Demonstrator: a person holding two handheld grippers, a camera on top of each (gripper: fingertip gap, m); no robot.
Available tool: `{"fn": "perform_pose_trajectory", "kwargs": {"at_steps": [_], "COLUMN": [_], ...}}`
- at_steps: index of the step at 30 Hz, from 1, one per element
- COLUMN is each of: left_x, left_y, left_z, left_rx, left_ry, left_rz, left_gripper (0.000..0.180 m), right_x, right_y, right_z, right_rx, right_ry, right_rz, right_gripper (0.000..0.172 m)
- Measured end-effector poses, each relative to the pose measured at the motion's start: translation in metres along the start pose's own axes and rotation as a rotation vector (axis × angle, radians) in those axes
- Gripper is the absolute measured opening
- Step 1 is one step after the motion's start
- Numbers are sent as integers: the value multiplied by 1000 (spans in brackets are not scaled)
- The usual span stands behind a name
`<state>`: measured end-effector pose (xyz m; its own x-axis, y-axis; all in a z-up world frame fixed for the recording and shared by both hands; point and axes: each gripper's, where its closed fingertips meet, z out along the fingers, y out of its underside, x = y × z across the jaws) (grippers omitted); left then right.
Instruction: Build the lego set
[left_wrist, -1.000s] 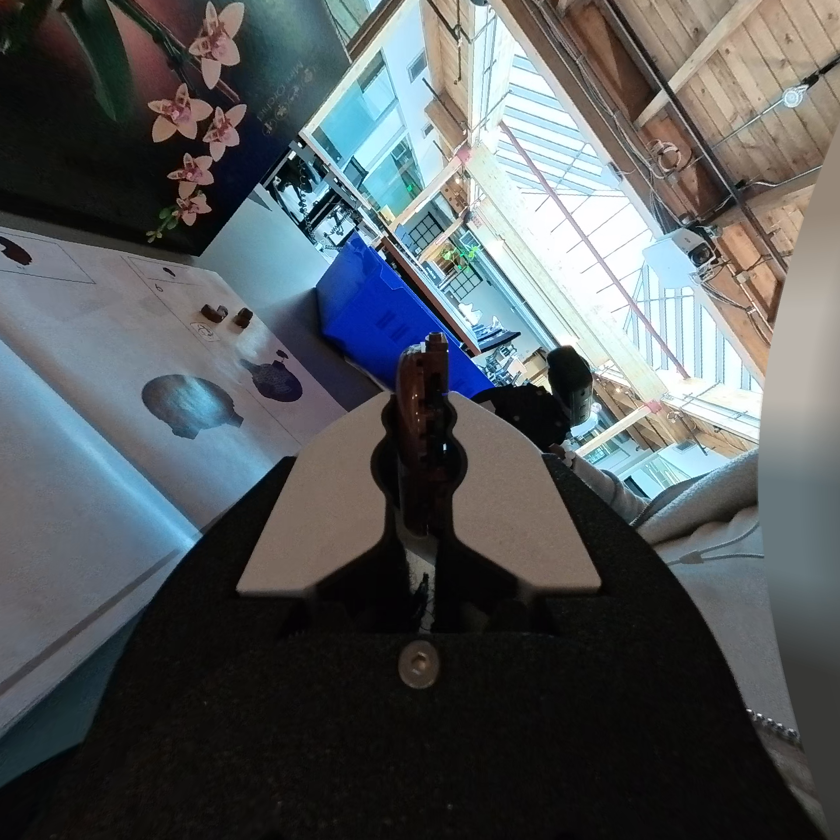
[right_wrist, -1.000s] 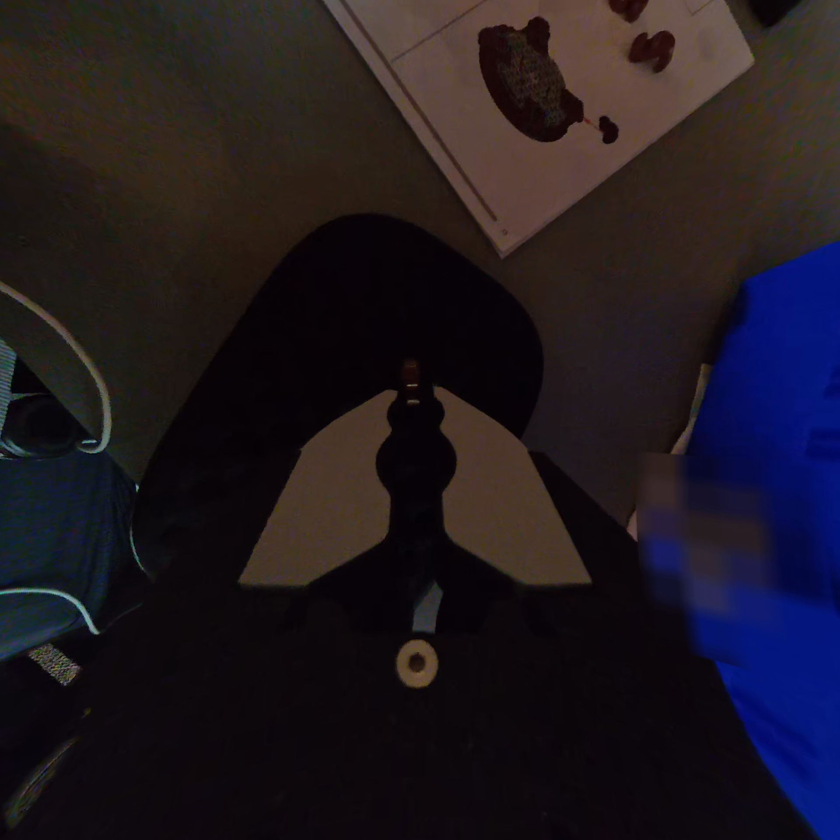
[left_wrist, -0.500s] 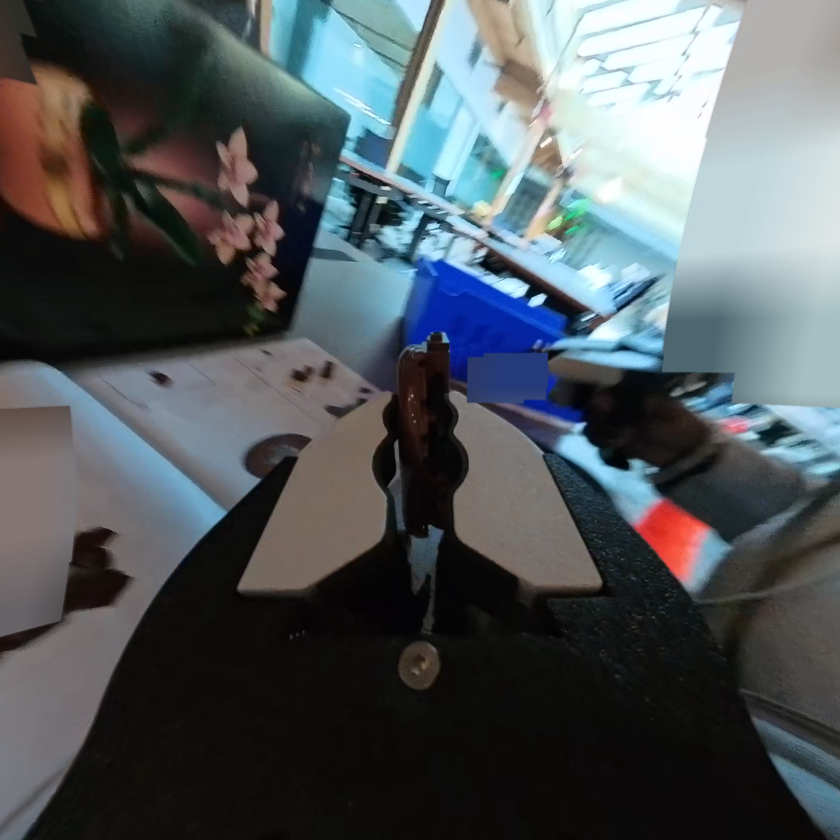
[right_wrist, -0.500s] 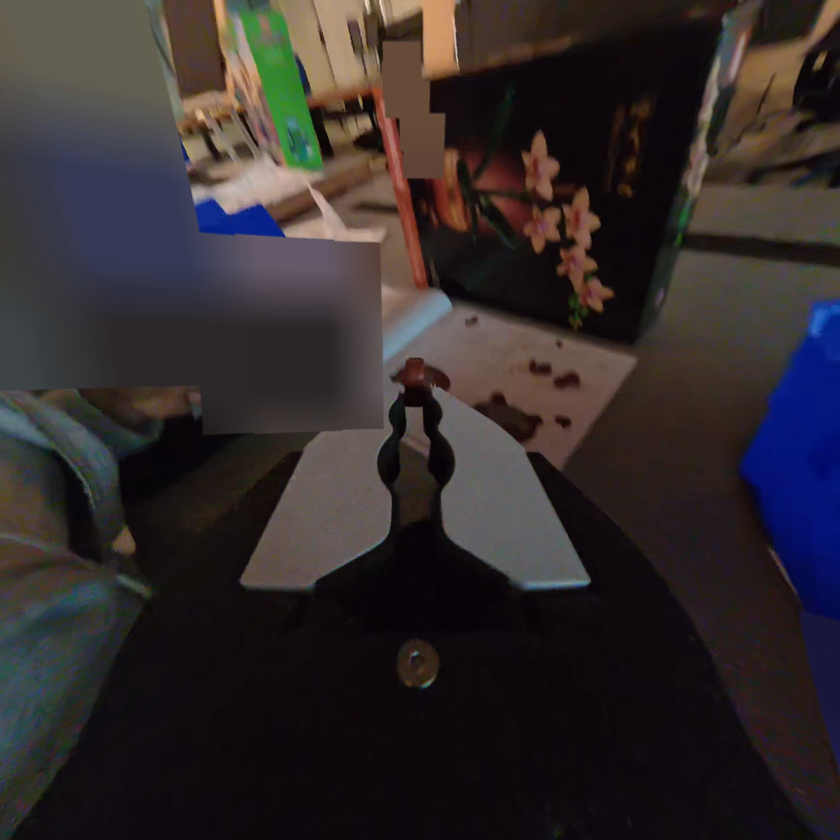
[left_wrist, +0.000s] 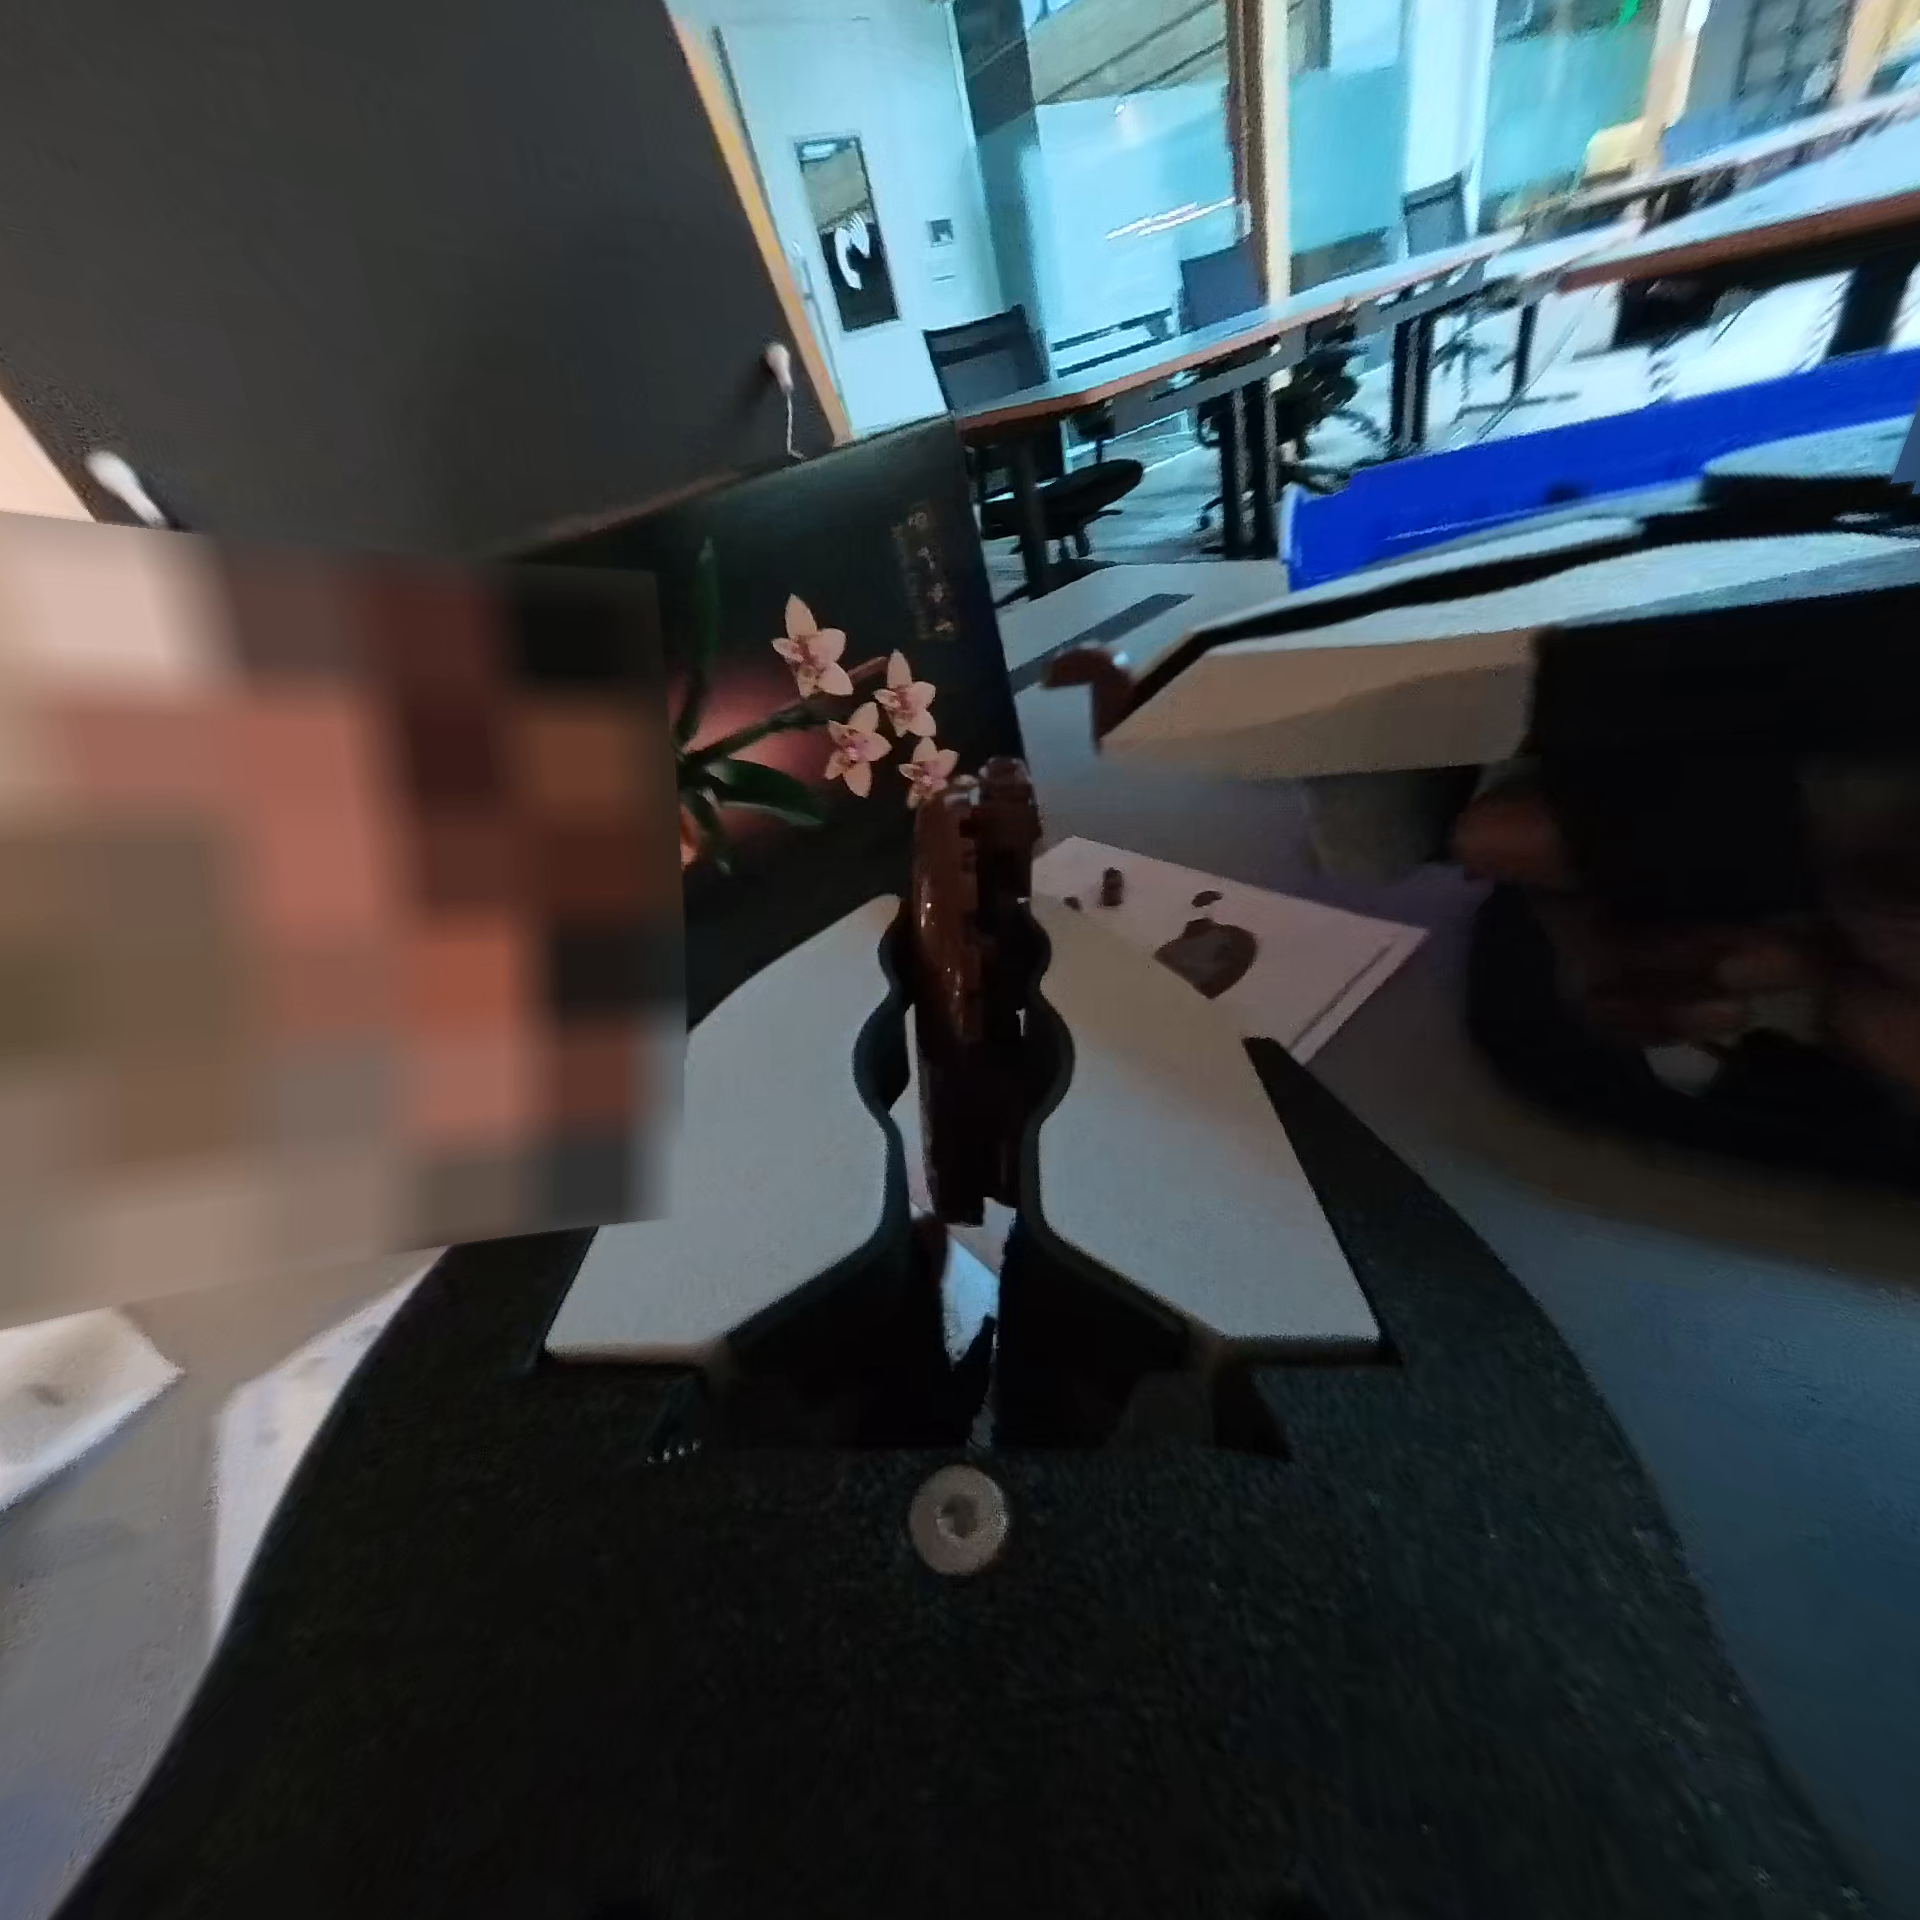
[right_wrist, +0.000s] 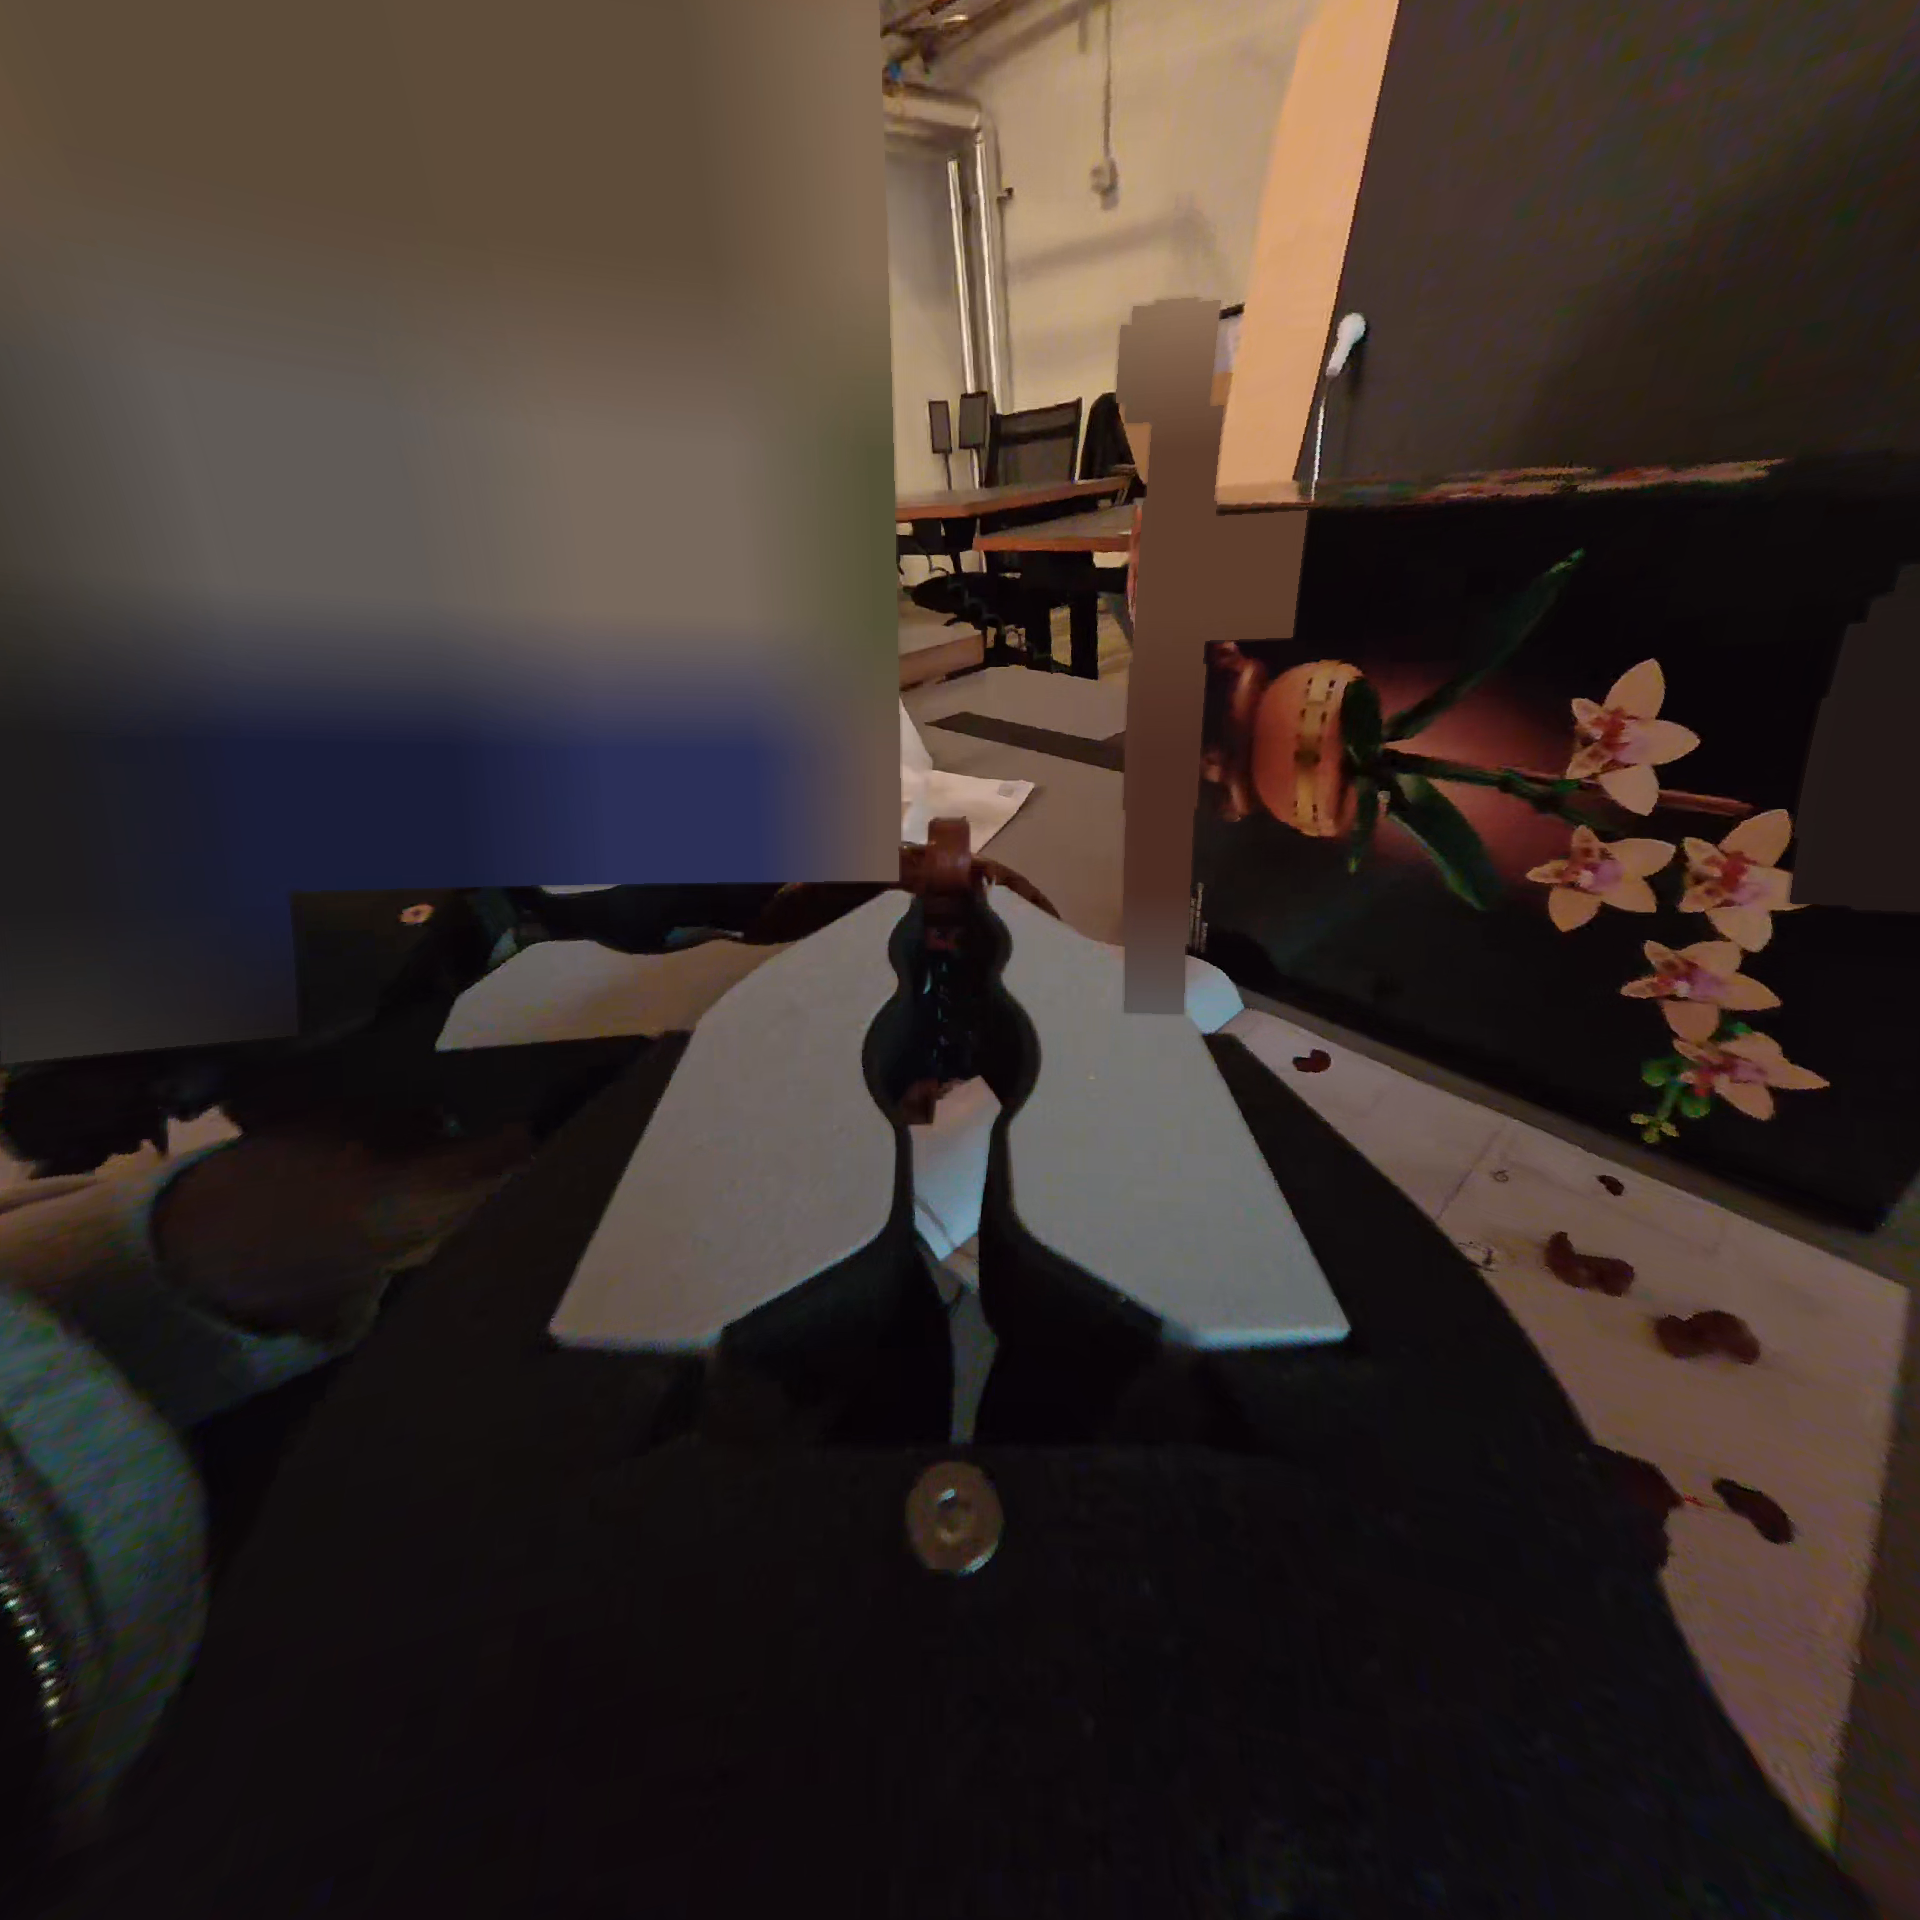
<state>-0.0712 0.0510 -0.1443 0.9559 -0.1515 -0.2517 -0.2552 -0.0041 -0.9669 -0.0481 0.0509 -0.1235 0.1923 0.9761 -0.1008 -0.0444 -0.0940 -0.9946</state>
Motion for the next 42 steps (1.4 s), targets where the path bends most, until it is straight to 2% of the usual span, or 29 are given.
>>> {"fn": "perform_pose_trajectory", "kwargs": {"at_steps": [5,11,27,32,42], "left_x": [3,6,6,6,8], "left_y": [1,7,9,12,12], "left_z": [1,4,6,6,1], "left_rx": [-17,-45,-34,-50,-51], "left_ry": [-6,1,37,27,-20], "left_rz": [54,63,-73,-39,179], "left_gripper": [17,17,16,16,16], "right_x": [1,0,2,3,-3], "right_y": [6,12,19,26,33], "right_z": [1,4,9,9,5], "right_rx": [9,-14,-27,-98,-195], "right_ry": [-14,-20,-36,-43,-145], "right_rz": [64,48,85,59,76], "right_gripper": [5,5,5,5,6]}}
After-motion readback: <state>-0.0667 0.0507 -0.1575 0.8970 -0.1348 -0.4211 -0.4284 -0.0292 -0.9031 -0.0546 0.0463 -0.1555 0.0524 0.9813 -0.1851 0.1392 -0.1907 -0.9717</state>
